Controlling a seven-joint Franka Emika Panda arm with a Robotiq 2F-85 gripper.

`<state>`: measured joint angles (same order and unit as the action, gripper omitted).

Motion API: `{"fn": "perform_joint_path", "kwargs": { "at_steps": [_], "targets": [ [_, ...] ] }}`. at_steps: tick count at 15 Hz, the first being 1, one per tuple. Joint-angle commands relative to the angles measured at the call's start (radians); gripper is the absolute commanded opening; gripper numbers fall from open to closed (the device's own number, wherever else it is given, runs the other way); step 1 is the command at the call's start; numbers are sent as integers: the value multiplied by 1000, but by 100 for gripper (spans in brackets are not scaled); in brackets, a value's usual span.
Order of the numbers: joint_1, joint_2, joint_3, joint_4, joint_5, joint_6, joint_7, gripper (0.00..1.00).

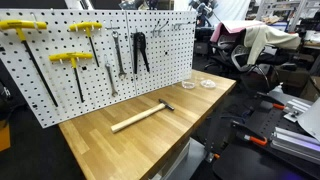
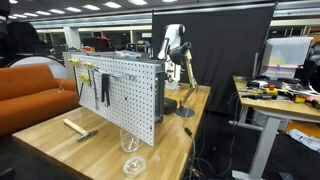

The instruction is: Hang the hammer on the wall

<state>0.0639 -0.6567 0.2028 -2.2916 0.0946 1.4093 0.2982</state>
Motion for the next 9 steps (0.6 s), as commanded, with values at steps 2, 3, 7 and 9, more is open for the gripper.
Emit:
{"fn": "perform_joint_path", "kwargs": {
  "at_steps": [2,3,7,9],
  "targets": [
    [11,2,1,-3,10,6,-16,100],
    [23,0,7,-15,22,27,-26,100],
    [72,38,53,-56,46,86,-34,100],
    [90,74,94,-83,18,168,-19,100]
  ]
}}
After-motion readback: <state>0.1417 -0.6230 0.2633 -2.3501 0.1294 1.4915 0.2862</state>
